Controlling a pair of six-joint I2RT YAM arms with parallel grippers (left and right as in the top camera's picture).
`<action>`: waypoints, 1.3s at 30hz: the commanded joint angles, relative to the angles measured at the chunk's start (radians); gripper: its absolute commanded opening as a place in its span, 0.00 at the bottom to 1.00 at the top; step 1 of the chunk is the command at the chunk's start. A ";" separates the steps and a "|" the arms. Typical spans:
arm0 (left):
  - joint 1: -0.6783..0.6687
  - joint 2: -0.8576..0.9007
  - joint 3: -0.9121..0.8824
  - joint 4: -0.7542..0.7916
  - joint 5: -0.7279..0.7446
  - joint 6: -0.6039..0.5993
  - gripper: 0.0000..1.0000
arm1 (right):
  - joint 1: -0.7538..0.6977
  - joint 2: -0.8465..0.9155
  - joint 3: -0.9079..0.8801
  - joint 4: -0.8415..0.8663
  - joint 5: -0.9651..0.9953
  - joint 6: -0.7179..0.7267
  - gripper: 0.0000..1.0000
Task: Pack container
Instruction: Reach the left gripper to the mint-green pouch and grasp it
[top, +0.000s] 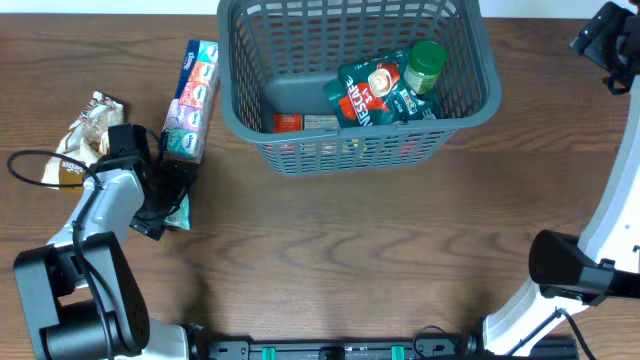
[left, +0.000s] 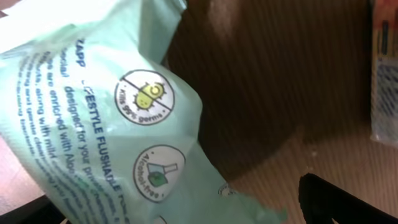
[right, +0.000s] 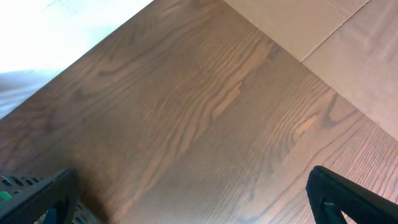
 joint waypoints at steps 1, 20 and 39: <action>0.003 0.005 -0.005 0.003 -0.035 -0.037 0.99 | -0.005 -0.008 0.004 -0.001 0.006 0.018 0.99; 0.011 0.005 -0.005 0.016 -0.095 -0.292 0.99 | -0.005 -0.008 0.004 -0.001 0.006 0.018 0.99; 0.063 0.005 -0.016 -0.045 -0.112 -0.280 0.06 | -0.005 -0.008 0.004 -0.001 0.006 0.018 0.99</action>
